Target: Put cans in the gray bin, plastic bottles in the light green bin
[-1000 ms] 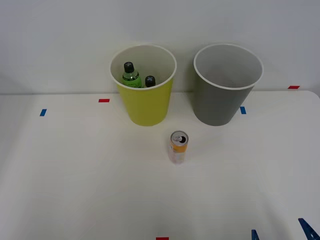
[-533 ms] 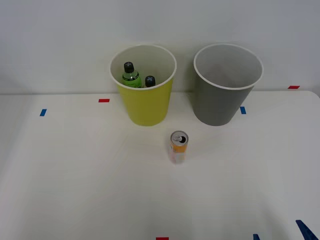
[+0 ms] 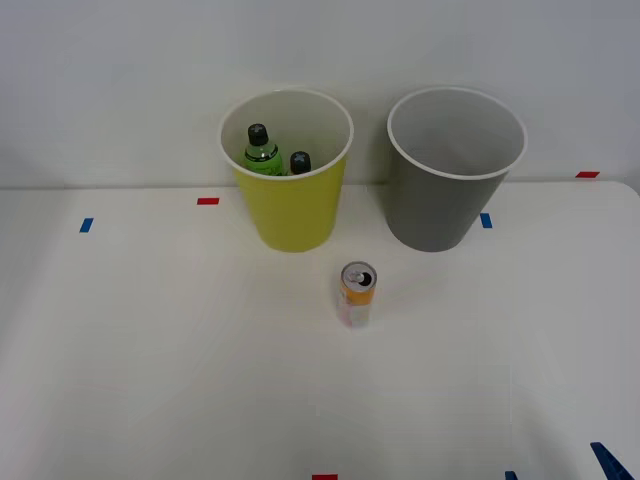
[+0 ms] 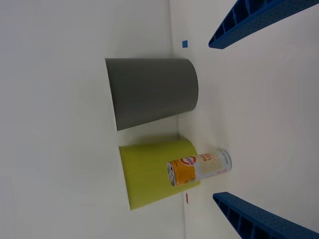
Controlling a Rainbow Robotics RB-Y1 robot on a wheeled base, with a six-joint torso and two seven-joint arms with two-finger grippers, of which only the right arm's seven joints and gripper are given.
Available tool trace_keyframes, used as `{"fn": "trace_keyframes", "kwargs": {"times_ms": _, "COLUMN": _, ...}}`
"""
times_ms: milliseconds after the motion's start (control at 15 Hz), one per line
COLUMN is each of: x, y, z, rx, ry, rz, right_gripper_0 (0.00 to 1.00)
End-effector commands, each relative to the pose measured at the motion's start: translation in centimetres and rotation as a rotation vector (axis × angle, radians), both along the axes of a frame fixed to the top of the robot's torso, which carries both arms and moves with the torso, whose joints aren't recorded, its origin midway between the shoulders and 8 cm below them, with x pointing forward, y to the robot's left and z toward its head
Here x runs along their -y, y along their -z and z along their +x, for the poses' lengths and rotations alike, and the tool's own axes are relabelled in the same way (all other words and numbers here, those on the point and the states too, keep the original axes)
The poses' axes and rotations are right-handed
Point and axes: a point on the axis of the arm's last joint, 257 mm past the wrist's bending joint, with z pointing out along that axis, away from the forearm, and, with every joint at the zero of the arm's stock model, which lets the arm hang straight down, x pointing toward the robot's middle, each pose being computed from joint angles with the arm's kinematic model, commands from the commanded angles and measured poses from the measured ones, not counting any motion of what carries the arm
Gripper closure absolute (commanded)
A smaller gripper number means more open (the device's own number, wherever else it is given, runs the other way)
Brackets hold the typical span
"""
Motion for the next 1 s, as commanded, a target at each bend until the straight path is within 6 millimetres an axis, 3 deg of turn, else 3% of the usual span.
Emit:
{"fn": "trace_keyframes", "kwargs": {"times_ms": 67, "x": -0.3, "y": -0.1, "z": 0.1, "rx": 0.006, "ry": -0.002, "rz": 0.008, "right_gripper_0": 0.00}}
{"fn": "trace_keyframes", "kwargs": {"times_ms": 467, "x": 0.2, "y": -0.4, "z": 0.2, "rx": 0.021, "ry": 0.024, "rz": -0.006, "right_gripper_0": 0.00}}
{"fn": "trace_keyframes", "kwargs": {"times_ms": 1000, "x": 1.4, "y": 0.8, "z": 1.3, "rx": 0.000, "ry": 0.182, "rz": -0.093, "right_gripper_0": 0.00}}
